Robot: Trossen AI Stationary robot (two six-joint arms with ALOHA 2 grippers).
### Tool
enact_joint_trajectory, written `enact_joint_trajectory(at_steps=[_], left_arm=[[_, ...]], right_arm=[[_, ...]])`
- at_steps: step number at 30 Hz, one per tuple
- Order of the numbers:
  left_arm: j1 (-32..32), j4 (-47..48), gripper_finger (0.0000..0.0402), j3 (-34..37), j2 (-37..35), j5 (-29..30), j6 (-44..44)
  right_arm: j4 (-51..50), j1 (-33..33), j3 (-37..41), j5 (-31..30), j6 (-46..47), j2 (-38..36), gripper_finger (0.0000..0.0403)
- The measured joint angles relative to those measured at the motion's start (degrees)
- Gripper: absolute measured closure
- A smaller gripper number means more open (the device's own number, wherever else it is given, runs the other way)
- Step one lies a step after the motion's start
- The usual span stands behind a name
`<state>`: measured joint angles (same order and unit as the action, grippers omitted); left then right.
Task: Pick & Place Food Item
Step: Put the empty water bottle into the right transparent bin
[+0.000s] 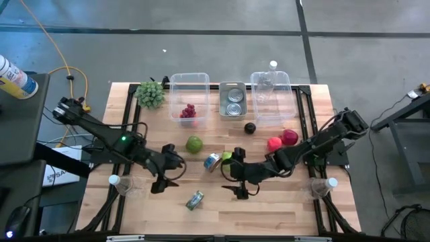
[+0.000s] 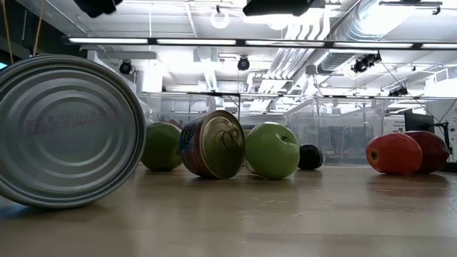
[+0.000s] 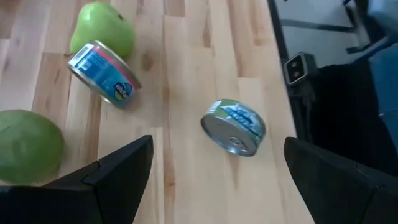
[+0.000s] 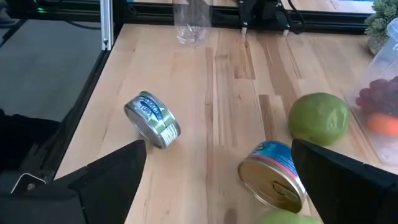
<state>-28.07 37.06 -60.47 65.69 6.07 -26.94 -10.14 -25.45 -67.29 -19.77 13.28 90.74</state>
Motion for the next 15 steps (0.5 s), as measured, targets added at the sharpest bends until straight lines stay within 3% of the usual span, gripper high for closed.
enact_joint_trajectory(at_steps=[5, 15], left_arm=[[-1.0, 0.1, 0.0050, 0.0, -3.2, -0.2, -0.1], [-1.3, 8.5, 0.0050, 0.0, -10.3, -9.3, -0.1]], right_arm=[[0.0, 0.0, 0.0, 0.4, 1.9, 0.0, 0.0011], [4.1, -2.6, 0.0, 0.5, 0.4, 0.0, 0.0011]])
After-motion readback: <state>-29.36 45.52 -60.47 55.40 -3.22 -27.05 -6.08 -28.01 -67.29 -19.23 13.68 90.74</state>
